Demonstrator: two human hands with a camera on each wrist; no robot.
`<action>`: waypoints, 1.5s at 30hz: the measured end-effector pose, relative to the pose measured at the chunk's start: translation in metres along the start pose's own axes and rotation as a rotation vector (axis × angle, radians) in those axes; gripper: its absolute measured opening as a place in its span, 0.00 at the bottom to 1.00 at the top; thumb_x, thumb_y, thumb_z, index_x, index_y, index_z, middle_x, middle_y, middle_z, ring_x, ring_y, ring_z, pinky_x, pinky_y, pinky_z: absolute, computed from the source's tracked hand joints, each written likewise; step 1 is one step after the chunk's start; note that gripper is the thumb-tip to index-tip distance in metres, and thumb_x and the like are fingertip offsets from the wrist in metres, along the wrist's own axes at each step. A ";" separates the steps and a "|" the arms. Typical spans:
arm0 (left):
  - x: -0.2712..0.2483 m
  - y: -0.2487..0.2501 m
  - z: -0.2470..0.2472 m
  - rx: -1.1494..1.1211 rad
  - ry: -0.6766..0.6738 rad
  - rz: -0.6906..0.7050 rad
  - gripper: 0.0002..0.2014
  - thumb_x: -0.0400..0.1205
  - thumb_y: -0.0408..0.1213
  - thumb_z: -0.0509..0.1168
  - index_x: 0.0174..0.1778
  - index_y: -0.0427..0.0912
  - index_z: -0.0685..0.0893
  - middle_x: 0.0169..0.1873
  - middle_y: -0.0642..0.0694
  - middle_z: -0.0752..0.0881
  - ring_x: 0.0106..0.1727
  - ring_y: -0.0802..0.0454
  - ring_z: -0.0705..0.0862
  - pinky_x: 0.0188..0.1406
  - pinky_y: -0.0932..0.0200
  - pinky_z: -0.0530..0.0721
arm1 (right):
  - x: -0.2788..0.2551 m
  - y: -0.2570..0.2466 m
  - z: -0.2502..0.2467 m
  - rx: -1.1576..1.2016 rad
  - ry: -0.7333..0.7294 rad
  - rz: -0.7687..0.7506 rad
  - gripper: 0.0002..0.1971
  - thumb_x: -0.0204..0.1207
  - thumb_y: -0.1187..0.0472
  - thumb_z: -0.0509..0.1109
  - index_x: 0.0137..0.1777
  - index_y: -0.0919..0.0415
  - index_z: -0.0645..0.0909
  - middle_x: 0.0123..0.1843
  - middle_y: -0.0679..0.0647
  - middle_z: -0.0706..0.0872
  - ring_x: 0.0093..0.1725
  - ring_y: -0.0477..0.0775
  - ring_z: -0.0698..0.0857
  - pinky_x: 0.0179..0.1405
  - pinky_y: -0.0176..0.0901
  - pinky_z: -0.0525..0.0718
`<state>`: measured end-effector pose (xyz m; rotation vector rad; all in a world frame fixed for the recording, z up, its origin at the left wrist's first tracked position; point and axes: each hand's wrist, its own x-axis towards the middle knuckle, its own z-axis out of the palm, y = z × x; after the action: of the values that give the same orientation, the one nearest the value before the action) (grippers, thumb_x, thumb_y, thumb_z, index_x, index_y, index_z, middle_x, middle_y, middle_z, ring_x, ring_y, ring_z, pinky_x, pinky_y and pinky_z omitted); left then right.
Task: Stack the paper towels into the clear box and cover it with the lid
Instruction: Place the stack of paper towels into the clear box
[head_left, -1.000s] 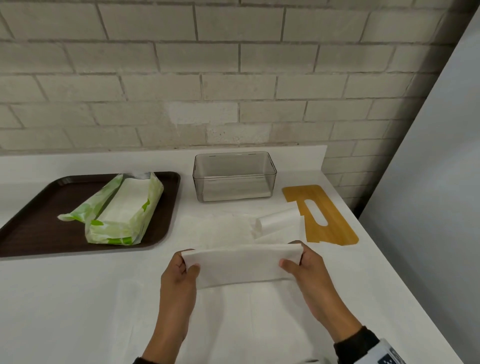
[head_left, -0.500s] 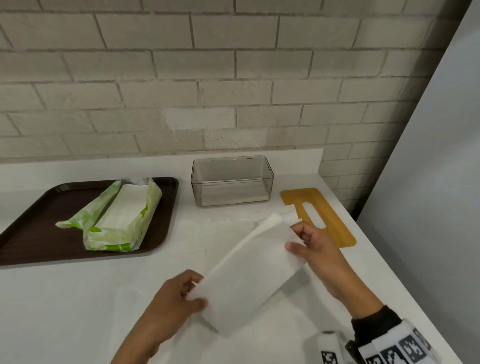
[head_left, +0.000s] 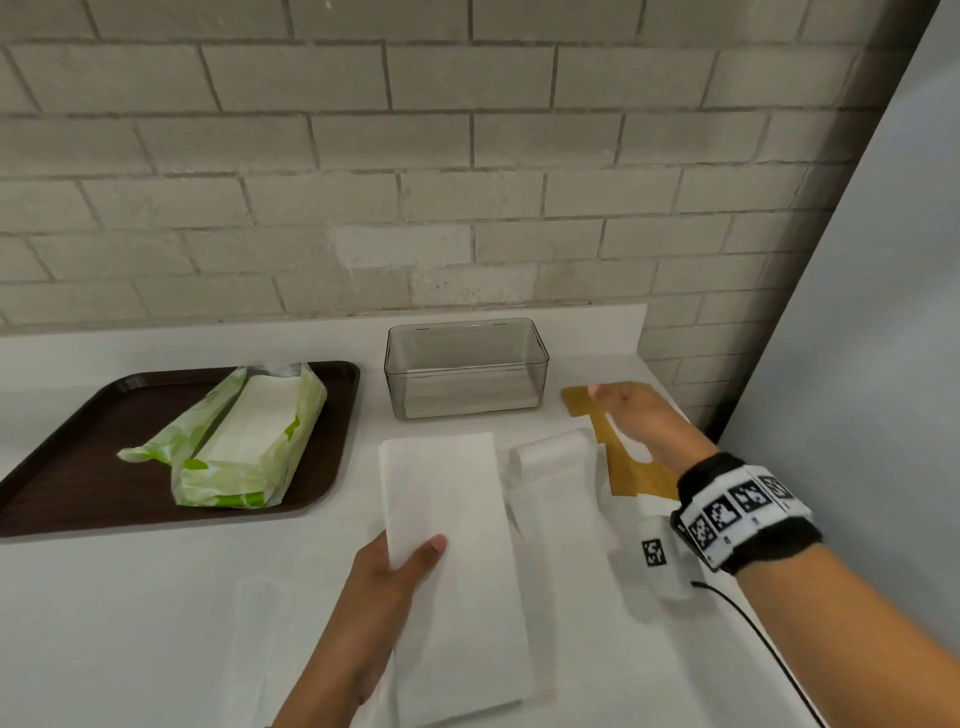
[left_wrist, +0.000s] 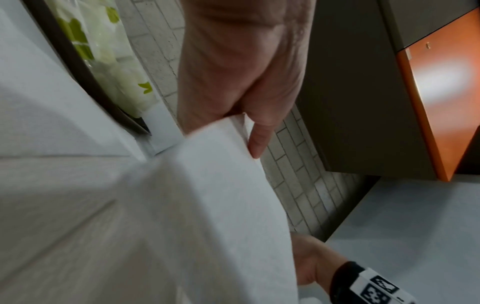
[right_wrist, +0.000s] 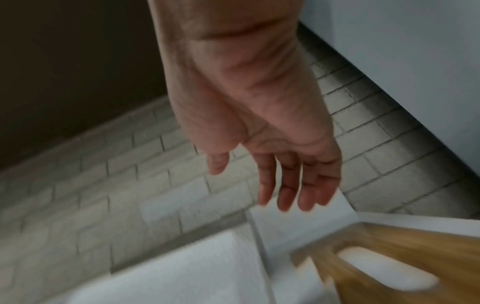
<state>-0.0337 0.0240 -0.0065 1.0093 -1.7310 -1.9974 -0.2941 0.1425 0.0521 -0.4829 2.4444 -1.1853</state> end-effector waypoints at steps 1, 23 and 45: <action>0.001 -0.001 0.000 -0.013 0.009 -0.003 0.14 0.80 0.39 0.68 0.61 0.41 0.84 0.49 0.44 0.92 0.52 0.41 0.89 0.60 0.38 0.83 | 0.005 0.004 0.004 -0.085 -0.081 0.102 0.30 0.81 0.41 0.57 0.74 0.64 0.70 0.72 0.58 0.75 0.70 0.61 0.75 0.62 0.46 0.72; 0.023 0.018 0.021 -0.304 0.104 -0.088 0.18 0.84 0.51 0.60 0.59 0.40 0.83 0.52 0.40 0.89 0.53 0.40 0.87 0.54 0.45 0.84 | -0.082 -0.014 0.081 0.196 -0.156 -0.316 0.14 0.85 0.55 0.57 0.35 0.51 0.72 0.36 0.48 0.81 0.35 0.45 0.78 0.36 0.36 0.74; 0.020 0.032 0.033 -0.069 0.160 0.516 0.15 0.78 0.34 0.69 0.54 0.59 0.79 0.49 0.60 0.87 0.50 0.63 0.87 0.43 0.67 0.87 | -0.093 -0.009 0.097 0.542 -0.112 -0.437 0.19 0.77 0.62 0.69 0.60 0.41 0.68 0.57 0.39 0.80 0.56 0.37 0.82 0.46 0.27 0.84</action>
<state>-0.0771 0.0280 0.0184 0.5985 -1.6184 -1.5905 -0.1663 0.1146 0.0213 -0.9044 1.8560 -1.8577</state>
